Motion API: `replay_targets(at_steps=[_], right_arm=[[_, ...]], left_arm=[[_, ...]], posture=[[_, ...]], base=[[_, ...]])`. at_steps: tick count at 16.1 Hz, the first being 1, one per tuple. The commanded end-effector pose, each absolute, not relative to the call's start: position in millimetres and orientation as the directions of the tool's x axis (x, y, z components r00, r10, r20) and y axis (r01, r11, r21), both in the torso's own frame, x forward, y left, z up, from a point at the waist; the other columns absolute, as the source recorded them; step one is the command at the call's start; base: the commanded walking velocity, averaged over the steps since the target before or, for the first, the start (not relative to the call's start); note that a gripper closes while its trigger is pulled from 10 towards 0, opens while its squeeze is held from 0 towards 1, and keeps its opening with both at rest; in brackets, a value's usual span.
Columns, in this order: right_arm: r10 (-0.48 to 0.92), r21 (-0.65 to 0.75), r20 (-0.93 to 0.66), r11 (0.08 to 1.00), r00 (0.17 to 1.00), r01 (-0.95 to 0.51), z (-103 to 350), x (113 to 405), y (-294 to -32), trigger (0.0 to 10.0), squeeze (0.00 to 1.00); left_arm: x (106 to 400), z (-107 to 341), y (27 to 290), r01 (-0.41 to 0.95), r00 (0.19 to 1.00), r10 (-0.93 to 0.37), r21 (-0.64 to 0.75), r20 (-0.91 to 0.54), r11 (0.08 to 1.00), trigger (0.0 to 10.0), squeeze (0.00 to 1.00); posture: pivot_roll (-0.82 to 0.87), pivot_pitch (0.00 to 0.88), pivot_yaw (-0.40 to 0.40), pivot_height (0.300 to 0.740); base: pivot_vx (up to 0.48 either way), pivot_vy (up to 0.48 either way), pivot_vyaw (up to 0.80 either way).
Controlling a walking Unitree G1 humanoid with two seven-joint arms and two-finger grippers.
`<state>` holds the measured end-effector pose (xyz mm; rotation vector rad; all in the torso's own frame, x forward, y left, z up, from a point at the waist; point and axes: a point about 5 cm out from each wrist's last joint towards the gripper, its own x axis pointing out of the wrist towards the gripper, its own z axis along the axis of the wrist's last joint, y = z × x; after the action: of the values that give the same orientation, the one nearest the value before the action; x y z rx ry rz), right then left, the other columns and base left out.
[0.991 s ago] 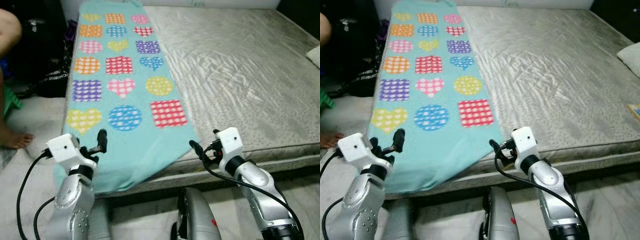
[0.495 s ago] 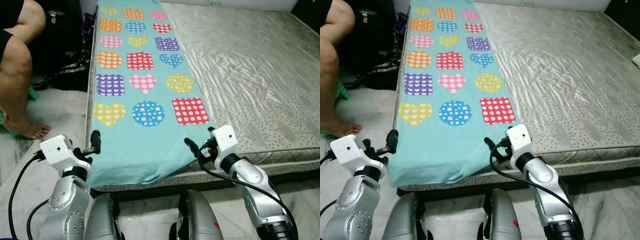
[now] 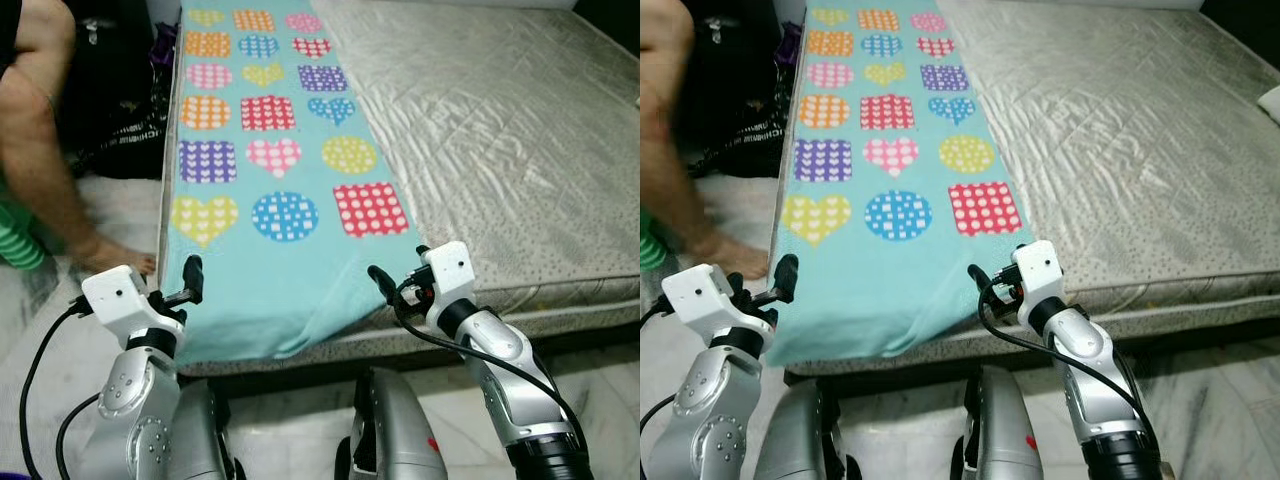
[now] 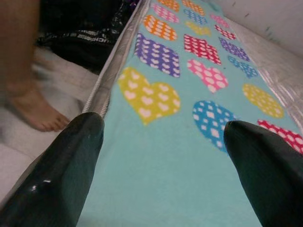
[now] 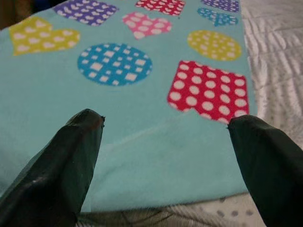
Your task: Clean up the room
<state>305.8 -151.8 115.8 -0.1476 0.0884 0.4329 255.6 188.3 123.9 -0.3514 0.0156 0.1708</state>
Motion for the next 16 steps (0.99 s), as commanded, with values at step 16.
replay_targets(at_steps=[16], right_arm=[[0.188,-0.089,-0.283,0.971,0.941,-0.221,124.7,378.1,-112.7,10.0,0.00]], left_arm=[[206.7,148.1,130.3,0.111,0.986,-0.148,-0.372,-0.072,0.922,10.0,0.00]], posture=[[0.06,0.338,-0.105,0.509]], base=[[0.000,0.000,0.00]])
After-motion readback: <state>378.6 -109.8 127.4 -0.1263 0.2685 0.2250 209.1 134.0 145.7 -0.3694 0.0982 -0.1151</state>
